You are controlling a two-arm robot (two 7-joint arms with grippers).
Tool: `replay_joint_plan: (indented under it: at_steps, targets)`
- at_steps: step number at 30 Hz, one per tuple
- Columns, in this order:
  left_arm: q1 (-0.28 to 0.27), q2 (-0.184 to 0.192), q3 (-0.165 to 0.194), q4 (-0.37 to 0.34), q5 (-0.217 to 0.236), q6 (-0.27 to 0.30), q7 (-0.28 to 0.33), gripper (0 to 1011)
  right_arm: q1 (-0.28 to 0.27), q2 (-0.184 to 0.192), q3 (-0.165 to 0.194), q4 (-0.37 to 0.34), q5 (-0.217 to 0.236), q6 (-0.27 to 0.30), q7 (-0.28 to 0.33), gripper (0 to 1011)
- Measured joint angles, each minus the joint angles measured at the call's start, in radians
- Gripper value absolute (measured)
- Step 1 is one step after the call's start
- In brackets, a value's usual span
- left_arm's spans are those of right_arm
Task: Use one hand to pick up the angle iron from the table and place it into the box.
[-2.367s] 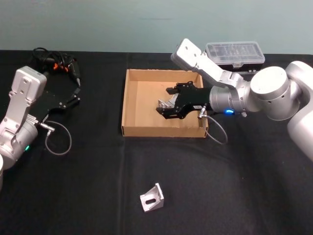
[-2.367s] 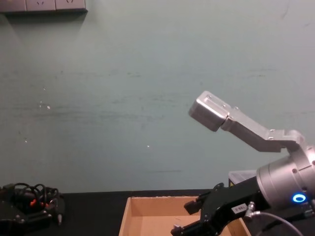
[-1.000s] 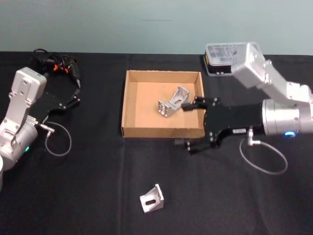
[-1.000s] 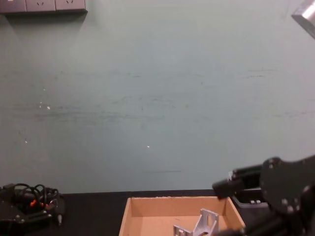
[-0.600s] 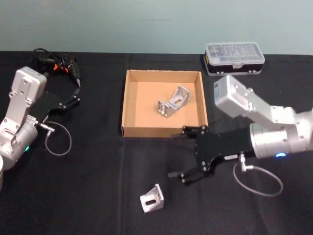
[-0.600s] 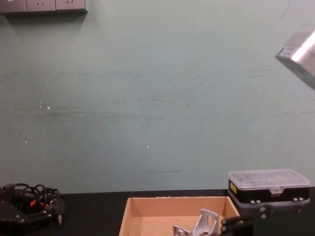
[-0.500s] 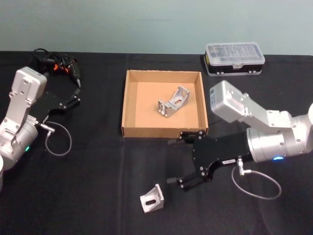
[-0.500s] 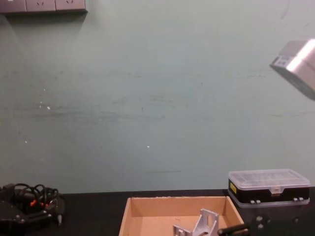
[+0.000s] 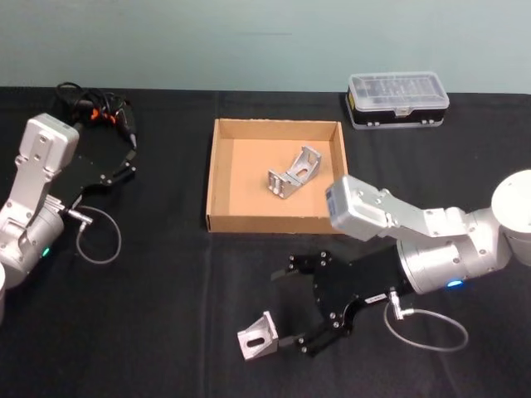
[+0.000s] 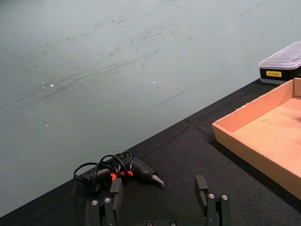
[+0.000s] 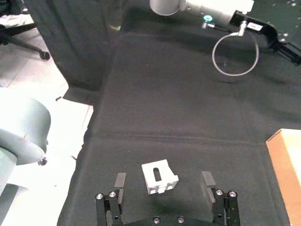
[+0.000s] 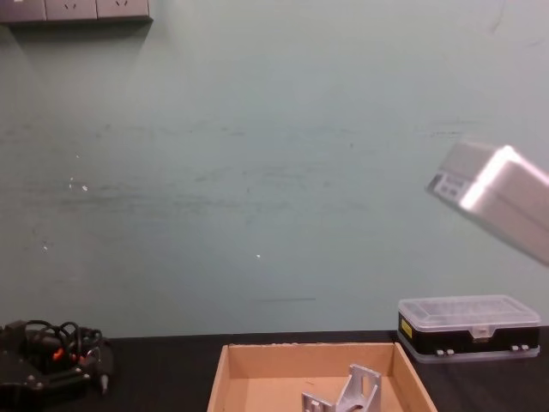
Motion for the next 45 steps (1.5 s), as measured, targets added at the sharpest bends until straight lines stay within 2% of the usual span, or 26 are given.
replay_joint_plan:
  at_steps: [5, 22, 33, 45]
  targets:
    - [0.0, 0.0, 0.0, 0.0, 0.0, 0.0, 0.0, 1000, 0.018, -0.009, -0.033, 0.019, -0.011, -0.007, 0.004, 1003]
    - [0.0, 0.0, 0.0, 0.0, 0.0, 0.0, 0.0, 1000, 0.048, -0.036, -0.093, 0.071, -0.022, -0.016, 0.007, 1002]
    - [0.0, 0.0, 0.0, 0.0, 0.0, 0.0, 0.0, 1000, 0.055, -0.05, -0.117, 0.088, -0.029, -0.019, 0.007, 1003]
    - [0.0, 0.0, 0.0, 0.0, 0.0, 0.0, 0.0, 1000, 0.054, -0.067, -0.126, 0.116, -0.032, -0.021, 0.001, 1002]
